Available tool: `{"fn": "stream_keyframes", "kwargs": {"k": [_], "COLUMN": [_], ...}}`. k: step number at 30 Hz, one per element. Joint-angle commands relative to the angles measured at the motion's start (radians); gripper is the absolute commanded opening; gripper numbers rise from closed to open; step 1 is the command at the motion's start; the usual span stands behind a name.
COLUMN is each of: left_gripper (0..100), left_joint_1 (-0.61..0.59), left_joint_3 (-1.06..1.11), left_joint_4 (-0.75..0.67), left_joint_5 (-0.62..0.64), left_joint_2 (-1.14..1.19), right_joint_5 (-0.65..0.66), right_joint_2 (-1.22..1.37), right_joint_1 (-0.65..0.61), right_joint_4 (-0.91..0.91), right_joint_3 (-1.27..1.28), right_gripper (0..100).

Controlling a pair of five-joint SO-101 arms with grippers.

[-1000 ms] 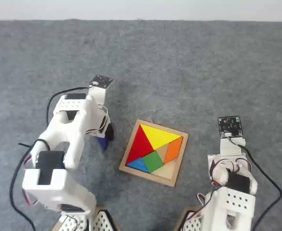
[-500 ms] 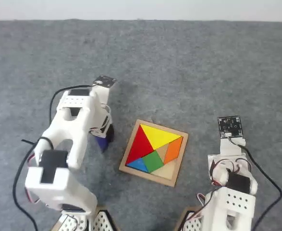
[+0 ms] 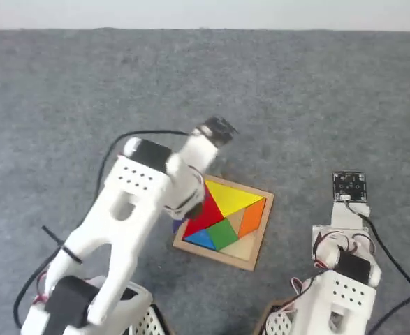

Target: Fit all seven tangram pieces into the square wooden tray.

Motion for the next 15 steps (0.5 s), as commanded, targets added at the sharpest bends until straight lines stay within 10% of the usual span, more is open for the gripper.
{"fn": "stream_keyframes", "kwargs": {"k": [1, 15], "left_gripper": [15, 15], "left_joint_1": [0.104, 0.215], "left_joint_3": [0.004, 0.119], "left_joint_4": [0.015, -0.176], "left_joint_5": [-0.167, -0.967], "left_joint_2": [-0.046, -0.044], "right_joint_5": [0.002, 0.011], "right_joint_2": [-0.021, -0.022], "right_joint_1": [0.018, 0.027], "right_joint_4": [-0.019, -0.022], "right_joint_3": [-0.049, -0.064], "right_gripper": [9.8, 9.8]}}
